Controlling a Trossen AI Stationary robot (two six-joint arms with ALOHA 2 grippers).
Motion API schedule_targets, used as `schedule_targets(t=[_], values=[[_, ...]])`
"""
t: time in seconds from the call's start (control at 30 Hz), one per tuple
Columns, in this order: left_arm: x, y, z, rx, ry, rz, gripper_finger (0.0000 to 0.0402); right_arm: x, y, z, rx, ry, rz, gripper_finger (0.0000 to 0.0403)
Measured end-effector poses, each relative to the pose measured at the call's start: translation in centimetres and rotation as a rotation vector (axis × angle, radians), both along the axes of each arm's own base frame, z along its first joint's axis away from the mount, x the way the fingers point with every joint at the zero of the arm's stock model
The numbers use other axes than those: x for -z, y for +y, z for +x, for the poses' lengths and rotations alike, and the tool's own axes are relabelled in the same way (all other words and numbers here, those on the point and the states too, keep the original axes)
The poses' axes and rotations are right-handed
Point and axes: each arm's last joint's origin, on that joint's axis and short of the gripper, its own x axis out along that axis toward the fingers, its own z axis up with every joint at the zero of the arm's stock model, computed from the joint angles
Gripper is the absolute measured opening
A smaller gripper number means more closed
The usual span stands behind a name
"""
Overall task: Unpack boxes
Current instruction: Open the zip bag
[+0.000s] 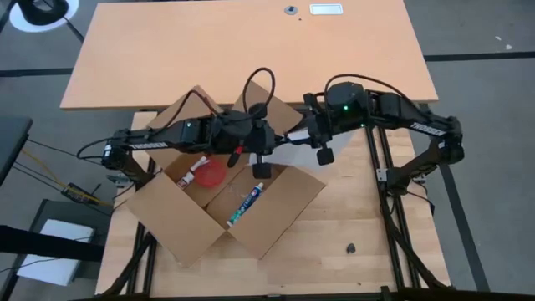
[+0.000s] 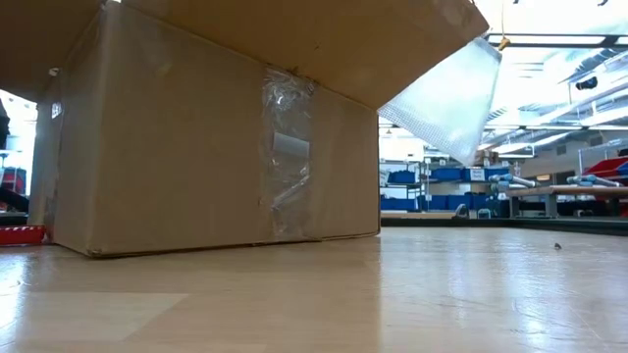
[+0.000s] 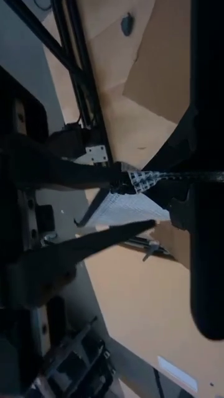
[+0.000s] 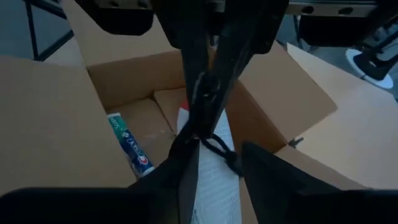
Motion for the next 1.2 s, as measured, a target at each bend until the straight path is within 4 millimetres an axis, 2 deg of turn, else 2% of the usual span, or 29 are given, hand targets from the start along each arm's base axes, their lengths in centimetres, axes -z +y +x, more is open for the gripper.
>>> schedule_targets(t=[0.3, 0.57, 0.7, 0.9, 1.2], values=[[0.0, 0.3, 0.0, -0.049, -0.011, -0.011, 0.0005, -2.1, 0.2, -1.7, -0.019, -0.139, 0.085, 0.0157], [-0.1, -0.3, 0.0, -0.010, -0.021, -0.015, 0.0006, -1.9, -0.6, -1.4, 0.147, -0.123, -0.069, 0.0146], [-0.1, -0.8, 0.0, 0.014, -0.015, -0.007, 0.0006, -1.5, -0.7, -1.0, 0.103, -0.092, -0.158, 0.0138], [0.0, -1.1, 0.0, -0.019, 0.011, 0.078, 0.0006, 0.1, -0.3, -0.1, -0.006, 0.016, -0.132, 0.0135], [-0.1, -1.3, -0.1, -0.012, 0.022, 0.124, 0.0006, -0.1, 0.5, 0.4, -0.048, -0.032, -0.123, 0.0135]])
